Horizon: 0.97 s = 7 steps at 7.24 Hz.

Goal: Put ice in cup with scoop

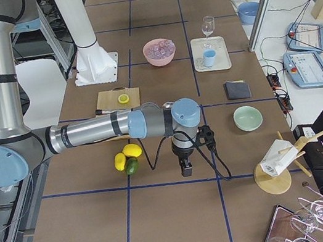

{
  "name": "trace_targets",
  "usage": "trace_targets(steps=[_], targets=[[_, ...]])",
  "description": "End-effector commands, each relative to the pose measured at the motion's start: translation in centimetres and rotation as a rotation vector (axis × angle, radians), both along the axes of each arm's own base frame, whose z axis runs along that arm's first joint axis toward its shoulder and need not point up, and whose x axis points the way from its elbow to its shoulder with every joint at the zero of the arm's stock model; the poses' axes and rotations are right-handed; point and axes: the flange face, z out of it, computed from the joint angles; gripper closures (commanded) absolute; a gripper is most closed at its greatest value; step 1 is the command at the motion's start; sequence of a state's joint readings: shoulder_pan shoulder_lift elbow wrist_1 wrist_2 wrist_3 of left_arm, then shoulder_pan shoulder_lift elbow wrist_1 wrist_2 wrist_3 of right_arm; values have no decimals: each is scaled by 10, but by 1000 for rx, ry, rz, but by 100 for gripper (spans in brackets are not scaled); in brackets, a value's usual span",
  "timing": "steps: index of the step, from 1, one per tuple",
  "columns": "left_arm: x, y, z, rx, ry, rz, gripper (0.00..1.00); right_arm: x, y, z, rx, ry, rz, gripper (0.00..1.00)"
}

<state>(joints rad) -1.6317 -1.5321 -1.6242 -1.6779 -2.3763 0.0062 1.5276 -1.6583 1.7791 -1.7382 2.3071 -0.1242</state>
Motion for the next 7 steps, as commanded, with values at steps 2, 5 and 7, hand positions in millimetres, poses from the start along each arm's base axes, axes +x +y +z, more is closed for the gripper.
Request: trace_targets(steps=[2, 5, 7], targets=[[-2, 1, -19, 19, -30, 3, 0, -1, -1, -1, 2, -2, -1, 0], [-3, -21, -48, 98, -33, -1, 0, -1, -1, -2, 4, -2, 0, 0], [-3, -18, -56, 113, -35, 0, 0, 0, -1, -5, 9, -2, 1, 0]])
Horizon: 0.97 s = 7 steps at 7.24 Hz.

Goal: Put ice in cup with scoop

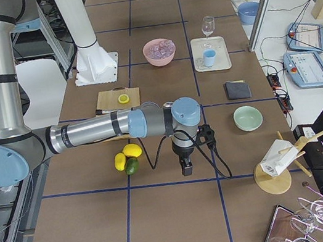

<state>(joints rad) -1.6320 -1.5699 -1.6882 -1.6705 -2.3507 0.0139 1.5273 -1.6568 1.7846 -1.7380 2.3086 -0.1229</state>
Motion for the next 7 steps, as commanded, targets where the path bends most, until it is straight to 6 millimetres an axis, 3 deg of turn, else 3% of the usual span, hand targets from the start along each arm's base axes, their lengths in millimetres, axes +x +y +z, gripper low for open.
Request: trace_targets(steps=[1, 7], targets=[[-1, 1, -9, 16, -2, -1, 0, 0, 0, -1, 2, 0, 1, 0], [0, 11, 3, -11, 2, -2, 0, 0, 0, -3, 8, 0, -2, 0]])
